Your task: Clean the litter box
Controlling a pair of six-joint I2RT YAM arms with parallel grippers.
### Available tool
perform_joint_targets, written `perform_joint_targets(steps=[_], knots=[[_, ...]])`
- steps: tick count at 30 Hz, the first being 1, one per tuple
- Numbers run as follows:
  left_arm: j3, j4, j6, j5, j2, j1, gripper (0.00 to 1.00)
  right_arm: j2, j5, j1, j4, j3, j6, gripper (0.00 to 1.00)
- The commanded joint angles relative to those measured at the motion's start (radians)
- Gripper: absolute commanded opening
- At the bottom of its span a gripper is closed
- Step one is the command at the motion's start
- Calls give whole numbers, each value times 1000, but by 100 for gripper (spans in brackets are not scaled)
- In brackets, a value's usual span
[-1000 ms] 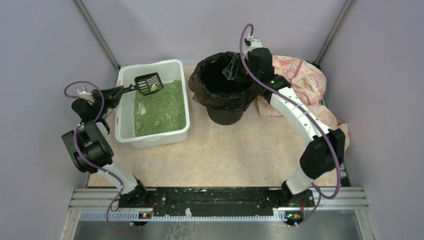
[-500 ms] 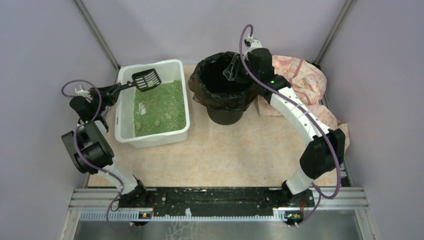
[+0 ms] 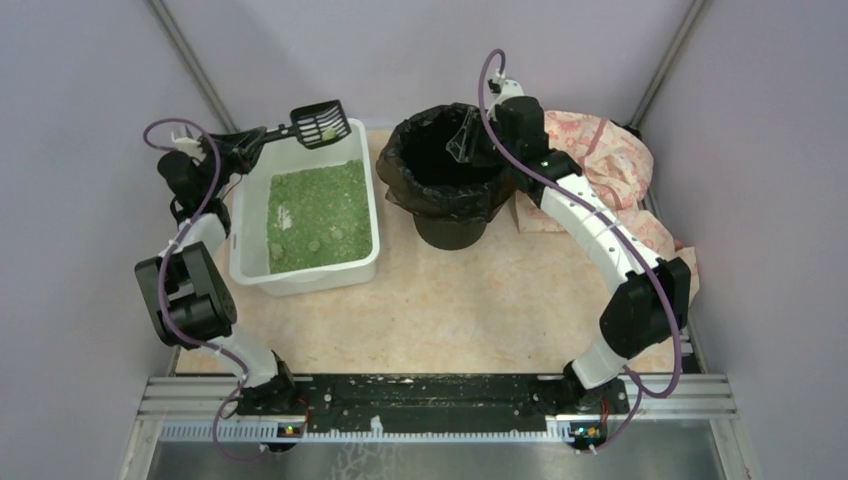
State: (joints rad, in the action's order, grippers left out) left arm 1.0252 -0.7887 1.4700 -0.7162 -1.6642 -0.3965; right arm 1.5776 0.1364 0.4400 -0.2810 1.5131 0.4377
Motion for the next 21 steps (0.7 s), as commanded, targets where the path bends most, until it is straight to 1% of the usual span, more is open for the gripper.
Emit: perform_joint_targets(steps=[1,6,9,13,15,17,21], knots=[[114,41,14,53,28,75,0,-59,-2,-6,14,53,-21,42],[246,119,-42,83,4,149,0,-90,-24,-6,13,53,-25,42],[284,115,-37,88,-14,187,0,-139,-56,-7,58,41,0,41],[348,133,-66,90,-37,250,0,-163,-84,-9,51,76,1,41],[396,167,-124,92,-48,288,0,-174,-93,-9,42,90,-7,41],[455,235,-190,93,-66,338,0,-184,-102,-9,35,97,-15,41],[537,288,-283,91,-94,433,0,-213,-117,-13,23,95,-22,41]])
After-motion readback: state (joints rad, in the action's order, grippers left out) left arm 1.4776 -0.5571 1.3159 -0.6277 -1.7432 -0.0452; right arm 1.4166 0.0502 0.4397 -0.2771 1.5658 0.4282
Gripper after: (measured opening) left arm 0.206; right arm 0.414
